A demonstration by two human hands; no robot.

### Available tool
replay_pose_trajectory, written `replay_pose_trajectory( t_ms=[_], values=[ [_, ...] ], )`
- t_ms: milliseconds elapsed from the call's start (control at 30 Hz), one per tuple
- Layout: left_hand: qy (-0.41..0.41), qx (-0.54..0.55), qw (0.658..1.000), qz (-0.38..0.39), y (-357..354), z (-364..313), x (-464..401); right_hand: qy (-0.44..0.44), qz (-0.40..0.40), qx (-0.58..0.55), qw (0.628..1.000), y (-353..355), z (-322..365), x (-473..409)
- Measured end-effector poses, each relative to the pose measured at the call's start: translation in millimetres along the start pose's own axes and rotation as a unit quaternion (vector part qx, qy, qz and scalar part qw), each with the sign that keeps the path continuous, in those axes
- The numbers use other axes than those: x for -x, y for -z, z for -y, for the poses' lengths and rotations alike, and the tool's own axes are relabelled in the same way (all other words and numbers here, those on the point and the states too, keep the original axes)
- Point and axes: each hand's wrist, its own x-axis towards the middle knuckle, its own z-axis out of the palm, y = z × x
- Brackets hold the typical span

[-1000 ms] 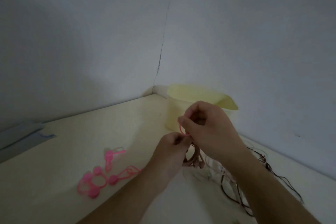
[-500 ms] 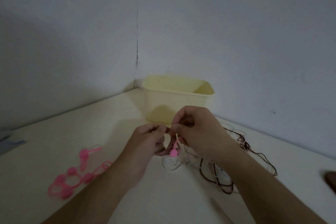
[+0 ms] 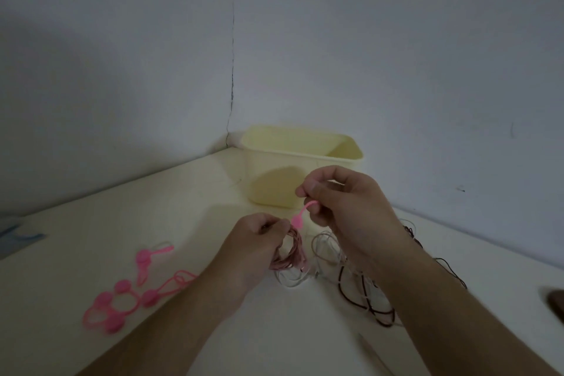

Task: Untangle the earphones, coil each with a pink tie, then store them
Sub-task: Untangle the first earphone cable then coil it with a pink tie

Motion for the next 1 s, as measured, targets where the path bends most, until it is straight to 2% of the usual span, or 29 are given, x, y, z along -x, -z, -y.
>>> replay_pose_trajectory(
  t_ms=[100,167,533,733,1000],
  values=[
    [-0.02,-0.041,0.999,-0.019,1,-1,0,-0.001,-0.001,-0.072,0.997,4,12,-1],
    [-0.02,-0.036,0.999,-0.016,-1,-4,2,0.007,-0.005,-0.079,0.997,7,14,-2],
    [0.031,0.044,0.998,0.013,-1,-7,6,-0.001,-0.005,0.096,0.995,-1,-23,-1],
    [0.069,0.155,0.985,0.034,2,-10,4,-0.001,-0.008,0.108,0.994,-1,-24,-1],
    [0.097,0.213,0.972,0.015,2,-14,4,-0.005,-0.014,0.148,0.989,1,-28,-1]
  ],
)
